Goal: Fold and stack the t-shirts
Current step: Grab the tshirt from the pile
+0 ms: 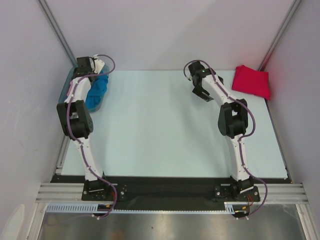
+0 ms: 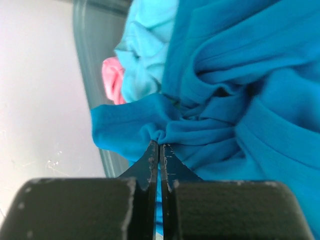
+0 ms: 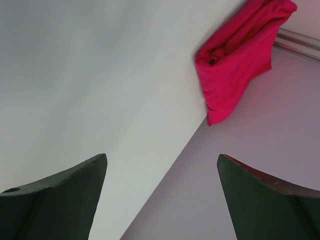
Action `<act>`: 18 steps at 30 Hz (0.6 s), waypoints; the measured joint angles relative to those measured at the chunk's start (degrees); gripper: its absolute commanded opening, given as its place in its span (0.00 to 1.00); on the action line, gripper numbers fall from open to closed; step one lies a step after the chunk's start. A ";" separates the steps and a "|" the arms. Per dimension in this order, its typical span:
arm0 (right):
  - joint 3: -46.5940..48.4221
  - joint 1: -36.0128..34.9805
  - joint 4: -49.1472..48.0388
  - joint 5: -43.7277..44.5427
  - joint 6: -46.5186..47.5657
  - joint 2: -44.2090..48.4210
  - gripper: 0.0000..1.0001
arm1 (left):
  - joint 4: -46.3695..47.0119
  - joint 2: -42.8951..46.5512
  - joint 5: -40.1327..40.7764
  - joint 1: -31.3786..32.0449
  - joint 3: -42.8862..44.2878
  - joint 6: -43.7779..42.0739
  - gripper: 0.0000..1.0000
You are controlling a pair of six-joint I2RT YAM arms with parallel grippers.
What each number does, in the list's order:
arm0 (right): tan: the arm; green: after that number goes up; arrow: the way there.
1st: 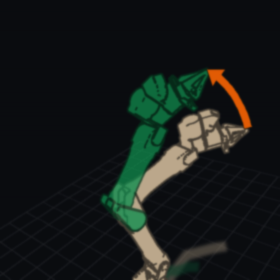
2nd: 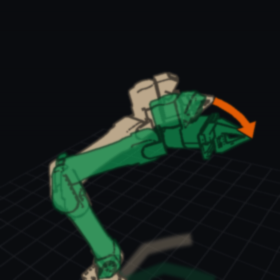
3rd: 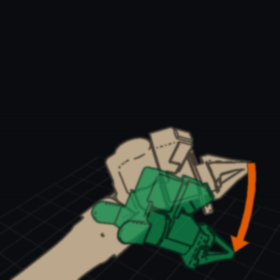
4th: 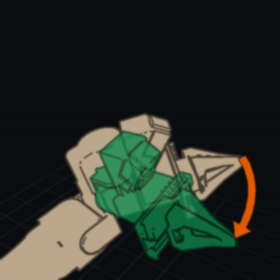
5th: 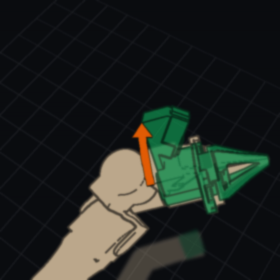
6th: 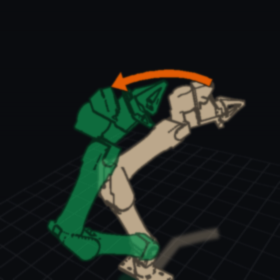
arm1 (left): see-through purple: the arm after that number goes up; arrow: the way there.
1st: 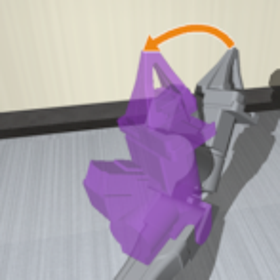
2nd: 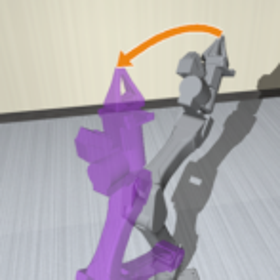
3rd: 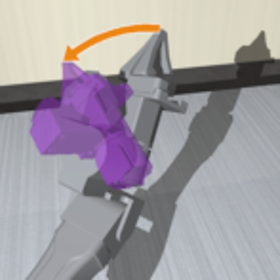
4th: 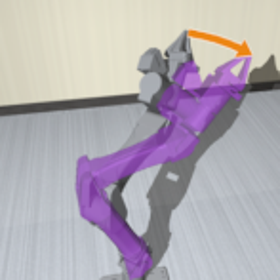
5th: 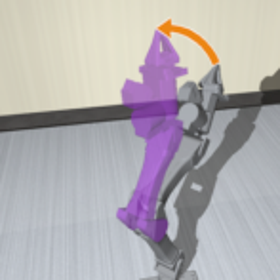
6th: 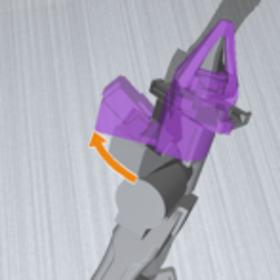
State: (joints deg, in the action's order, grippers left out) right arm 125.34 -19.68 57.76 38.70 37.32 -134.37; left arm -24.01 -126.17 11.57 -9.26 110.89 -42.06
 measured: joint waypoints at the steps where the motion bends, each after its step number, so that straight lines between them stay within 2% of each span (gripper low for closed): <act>1: -0.09 0.00 -0.17 -0.07 0.00 0.00 1.00 | -0.74 0.46 -1.07 0.17 0.00 0.48 0.00; 5: -0.76 0.00 -1.09 -0.57 0.02 0.00 1.00 | -4.37 5.44 -7.67 2.27 -0.02 3.13 0.00; 11: -1.51 0.63 -3.26 -1.70 -0.07 -0.28 1.00 | -7.21 20.50 -19.89 10.34 0.68 6.64 0.00; 14: -1.46 1.53 -4.13 -1.88 -0.72 -0.90 1.00 | -7.37 26.64 -29.24 14.73 3.37 9.40 0.00; 18: -0.68 4.31 -4.63 -2.36 -3.04 -2.67 1.00 | -7.52 31.93 -41.24 16.81 3.78 13.27 0.00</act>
State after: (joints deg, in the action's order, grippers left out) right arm 124.66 -15.38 53.12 36.34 34.28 -137.03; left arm -31.53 -94.24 -29.67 7.55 114.67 -28.80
